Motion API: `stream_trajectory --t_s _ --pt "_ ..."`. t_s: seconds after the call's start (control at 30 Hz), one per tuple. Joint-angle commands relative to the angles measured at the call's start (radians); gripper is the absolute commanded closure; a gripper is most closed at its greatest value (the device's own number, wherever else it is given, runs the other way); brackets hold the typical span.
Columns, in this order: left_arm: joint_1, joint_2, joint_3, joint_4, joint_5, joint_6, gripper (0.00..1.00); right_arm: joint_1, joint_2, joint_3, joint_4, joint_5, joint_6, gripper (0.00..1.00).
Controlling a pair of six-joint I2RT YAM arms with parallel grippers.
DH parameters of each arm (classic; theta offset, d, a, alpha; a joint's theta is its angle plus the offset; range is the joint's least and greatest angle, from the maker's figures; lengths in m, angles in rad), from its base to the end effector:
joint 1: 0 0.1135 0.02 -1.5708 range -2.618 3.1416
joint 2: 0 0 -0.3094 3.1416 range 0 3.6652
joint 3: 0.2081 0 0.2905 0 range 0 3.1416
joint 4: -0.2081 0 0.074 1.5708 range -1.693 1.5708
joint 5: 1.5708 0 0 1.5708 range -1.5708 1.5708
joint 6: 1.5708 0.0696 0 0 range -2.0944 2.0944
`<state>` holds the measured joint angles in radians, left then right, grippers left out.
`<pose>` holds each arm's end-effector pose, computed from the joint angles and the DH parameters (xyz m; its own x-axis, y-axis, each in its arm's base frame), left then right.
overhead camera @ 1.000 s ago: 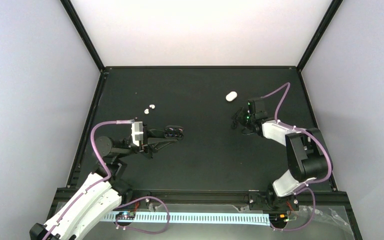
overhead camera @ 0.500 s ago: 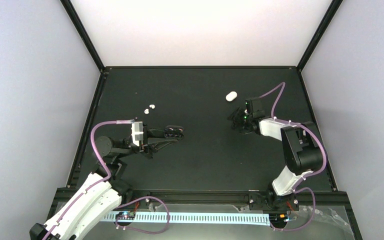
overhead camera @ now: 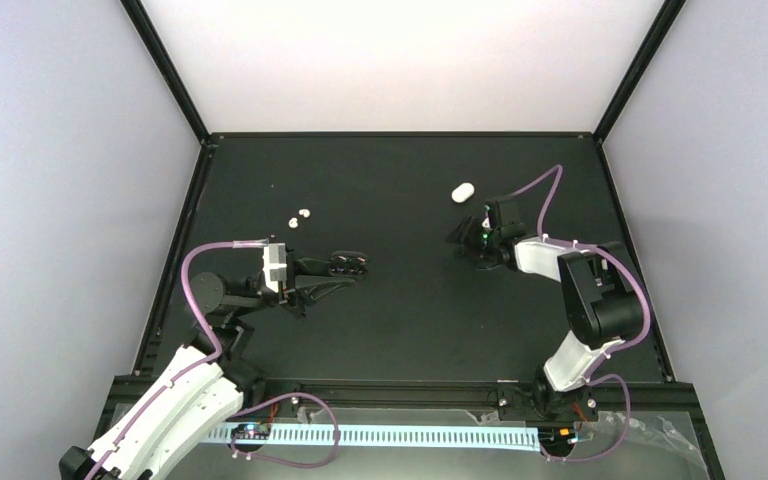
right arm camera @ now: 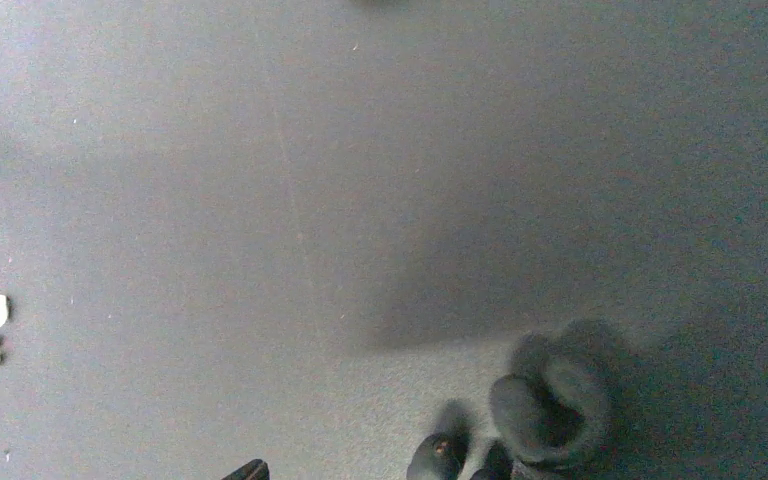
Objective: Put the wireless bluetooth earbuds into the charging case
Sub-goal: Adjust the earbud at the center of the board.
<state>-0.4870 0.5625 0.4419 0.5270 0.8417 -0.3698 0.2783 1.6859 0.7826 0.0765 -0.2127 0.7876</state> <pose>0.1155 -0.1199 0.3515 -0.0057 -0.2694 -0.9630 0.9814 0.1832 -0.0571 0.3563 0.1171 0.1303 -0.7868 0.4956 -0.3678 0.2149 0.7786 0.5895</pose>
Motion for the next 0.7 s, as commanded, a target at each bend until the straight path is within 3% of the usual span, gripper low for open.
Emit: stream_trajectory --t_s 0.0,0.27,0.53,0.67 --pt "-0.005 -0.007 0.012 0.022 0.012 0.008 0.98 0.029 0.006 -0.006 -0.005 -0.021 0.008 0.38" --pt "-0.008 -0.009 0.012 0.024 0.013 0.006 0.98 0.062 -0.049 -0.01 -0.071 -0.02 -0.025 0.38" --pt "-0.009 -0.008 0.012 0.024 0.013 0.007 0.98 0.096 -0.099 0.088 -0.271 0.22 -0.221 0.44" --pt "-0.01 -0.006 0.014 0.023 0.013 0.008 0.98 0.152 -0.056 0.152 -0.307 0.259 -0.282 0.48"
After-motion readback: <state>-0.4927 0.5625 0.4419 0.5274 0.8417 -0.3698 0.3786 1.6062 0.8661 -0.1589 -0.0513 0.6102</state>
